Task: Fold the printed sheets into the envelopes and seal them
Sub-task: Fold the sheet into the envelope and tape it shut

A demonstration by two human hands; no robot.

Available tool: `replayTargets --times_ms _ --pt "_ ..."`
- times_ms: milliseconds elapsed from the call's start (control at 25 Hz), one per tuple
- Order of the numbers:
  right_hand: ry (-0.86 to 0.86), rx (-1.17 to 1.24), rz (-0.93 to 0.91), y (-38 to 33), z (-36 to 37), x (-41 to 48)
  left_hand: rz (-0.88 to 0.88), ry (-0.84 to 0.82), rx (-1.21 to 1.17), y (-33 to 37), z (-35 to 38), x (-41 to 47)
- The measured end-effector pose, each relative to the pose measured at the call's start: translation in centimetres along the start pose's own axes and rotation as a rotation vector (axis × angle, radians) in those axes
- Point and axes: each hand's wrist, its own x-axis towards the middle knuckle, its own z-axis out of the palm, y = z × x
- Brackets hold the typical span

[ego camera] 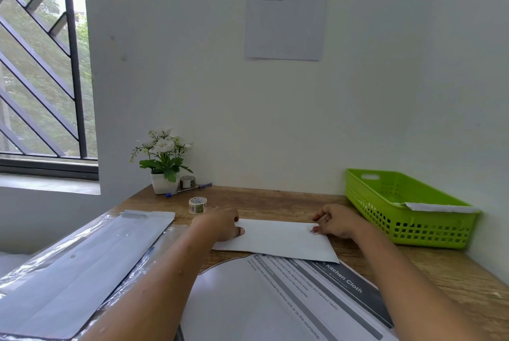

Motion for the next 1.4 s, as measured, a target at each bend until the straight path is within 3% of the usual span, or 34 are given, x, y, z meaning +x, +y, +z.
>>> replayTargets --times_ms 560,1400 --pt "0.218 -0.237 0.084 -0.6 0.7 -0.8 0.009 0.001 0.008 0.0 0.0 -0.1" --pt "0.177 -0.251 0.056 -0.5 0.7 -0.7 -0.007 -0.007 0.006 -0.2 0.2 0.3"
